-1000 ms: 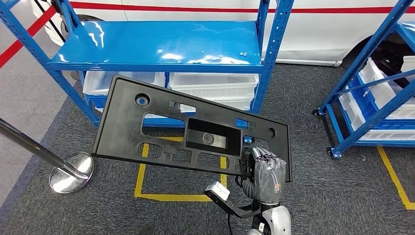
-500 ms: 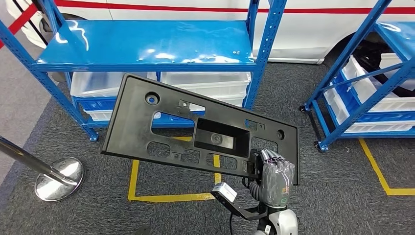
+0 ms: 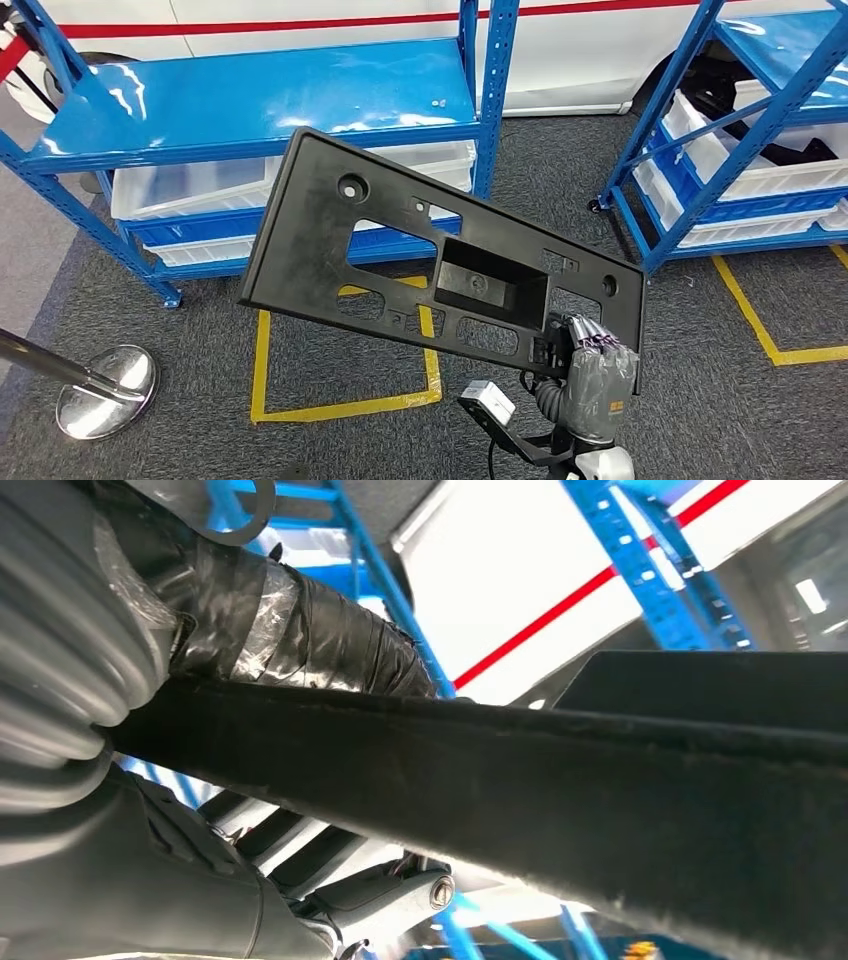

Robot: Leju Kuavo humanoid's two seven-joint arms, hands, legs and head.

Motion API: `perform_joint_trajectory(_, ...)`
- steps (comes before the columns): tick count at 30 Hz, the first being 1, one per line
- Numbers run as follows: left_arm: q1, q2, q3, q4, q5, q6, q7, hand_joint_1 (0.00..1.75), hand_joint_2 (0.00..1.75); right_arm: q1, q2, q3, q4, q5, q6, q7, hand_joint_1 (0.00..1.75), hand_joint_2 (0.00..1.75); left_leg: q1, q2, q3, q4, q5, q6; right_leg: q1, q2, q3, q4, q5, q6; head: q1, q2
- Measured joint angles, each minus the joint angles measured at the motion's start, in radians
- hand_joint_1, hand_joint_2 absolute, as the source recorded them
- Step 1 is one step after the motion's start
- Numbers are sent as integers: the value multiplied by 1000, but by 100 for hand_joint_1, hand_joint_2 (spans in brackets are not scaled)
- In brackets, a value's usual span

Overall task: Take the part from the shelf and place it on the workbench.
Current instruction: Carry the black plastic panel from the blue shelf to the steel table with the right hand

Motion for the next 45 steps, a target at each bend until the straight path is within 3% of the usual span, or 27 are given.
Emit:
perform_joint_trajectory(1,1,0,2,0,0,1,-1,0,175,7,5,-10,-4,-5,0,-11,171,175,0,-1,11,-22,22,1,0,7,0,1,0,0,0,0)
perform_joint_trajectory(4,2,2,8,0,0,3,-5,0,175,21,22,-34,-22,-15,0,-38,171,175,0,-25,107,-221,114,11,1,28,1,6,0,5,0,0)
perform_joint_trajectory(6,2,3,13,0,0,4,-6,0,175,27,33,-45,-32,-19,0,-50,171,175,-3,-42,136,-284,126,19,0,38,-5,7,3,16,0,0)
perform_joint_trajectory(8,1,3,18,0,-1,5,-8,0,175,34,41,-54,-42,-25,0,-58,171,175,-4,-36,137,-289,130,28,0,46,-9,5,7,30,0,0)
perform_joint_trajectory(10,1,3,21,0,-2,5,-12,0,175,41,45,-63,-50,-30,0,-65,171,175,1,-24,138,-299,138,41,1,32,-20,28,-12,39,2,0)
perform_joint_trajectory(13,3,2,26,0,0,3,-17,0,175,47,47,-72,-56,-37,0,-78,171,175,2,-4,136,-304,143,54,0,2,-96,194,-105,46,4,0)
perform_joint_trajectory(14,4,3,28,0,0,3,-18,0,175,51,48,-76,-56,-41,0,-84,171,175,1,2,134,-303,143,54,-1,0,-122,252,-126,49,4,0)
perform_joint_trajectory(15,5,3,29,0,1,3,-19,0,175,55,49,-80,-57,-45,0,-89,171,175,0,8,134,-301,142,54,-2,-2,-134,280,-128,50,4,0)
perform_joint_trajectory(16,6,3,31,0,2,4,-21,0,175,60,51,-85,-58,-50,0,-94,171,175,0,14,134,-300,141,54,-3,-4,-126,267,-111,50,4,0)
perform_joint_trajectory(17,6,3,32,0,2,4,-23,0,175,63,54,-90,-60,-53,0,-100,171,175,-1,19,134,-297,139,53,-4,-9,-99,218,-80,48,4,0)
perform_joint_trajectory(19,6,3,36,0,3,5,-28,0,175,68,61,-99,-67,-57,0,-113,171,175,-3,27,135,-292,133,47,1,-31,-28,79,-27,39,4,0)
perform_joint_trajectory(21,6,3,43,0,3,5,-33,0,175,74,70,-108,-75,-64,0,-130,171,175,-7,34,135,-287,129,38,8,-42,4,11,-13,31,4,0)
perform_joint_trajectory(23,6,3,49,0,3,5,-38,0,175,84,78,-125,-83,-75,0,-149,171,175,-8,40,138,-289,128,27,10,-32,4,7,-11,23,4,0)
perform_joint_trajectory(25,6,3,52,0,3,4,-44,0,175,95,85,-144,-93,-83,0,-164,171,175,-6,33,134,-273,111,16,4,-24,7,-1,-6,12,3,0)
perform_joint_trajectory(26,7,4,54,0,3,3,-48,0,175,100,89,-151,-97,-85,0,-171,171,175,-5,23,121,-241,87,11,0,-20,8,-5,-3,7,3,0)
perform_joint_trajectory(29,12,4,61,0,3,-6,-64,0,175,115,97,-176,-107,-89,0,-188,171,175,0,1,36,-51,-7,0,-1,-6,5,-5,0,1,2,0)
perform_joint_trajectory(30,14,4,65,0,4,-8,-68,0,175,122,99,-184,-109,-89,0,-191,171,175,0,0,17,-9,-16,-2,-1,1,5,-4,0,1,2,0)
perform_joint_trajectory(31,17,4,68,0,4,-9,-71,0,175,127,102,-192,-110,-90,0,-195,171,175,1,0,16,-9,-2,-2,-1,8,5,-2,0,1,2,0)
perform_joint_trajectory(32,19,4,70,0,4,-10,-73,0,175,131,104,-198,-111,-90,0,-197,171,175,1,-1,34,-49,29,-2,-2,16,6,-1,-1,2,2,0)
perform_joint_trajectory(34,20,4,74,0,4,-11,-79,0,175,140,109,-211,-116,-95,0,-205,171,175,2,-18,100,-192,97,3,0,31,7,2,-3,6,2,0)
perform_joint_trajectory(36,21,4,78,0,4,-13,-85,0,175,147,112,-222,-125,-105,0,-215,171,175,1,-37,140,-279,121,11,1,42,3,6,-2,16,2,0)
perform_joint_trajectory(39,21,5,82,0,4,-17,-92,0,175,159,115,-234,-141,-119,0,-227,171,175,0,-31,141,-290,125,26,-1,51,-3,6,1,34,2,0)
perform_joint_trajectory(41,22,4,86,0,5,-18,-95,0,175,166,118,-241,-153,-124,0,-232,171,175,4,-20,141,-298,133,41,-1,35,-20,44,-28,42,4,0)
perform_joint_trajectory(44,26,4,93,0,5,-18,-98,0,175,172,119,-248,-163,-133,0,-234,171,175,4,1,138,-301,136,52,-3,3,-103,225,-122,51,6,0)
perform_joint_trajectory(45,28,5,95,0,5,-17,-98,0,175,174,120,-251,-164,-136,0,-236,171,175,3,8,137,-300,135,52,-4,0,-125,273,-137,54,6,0)
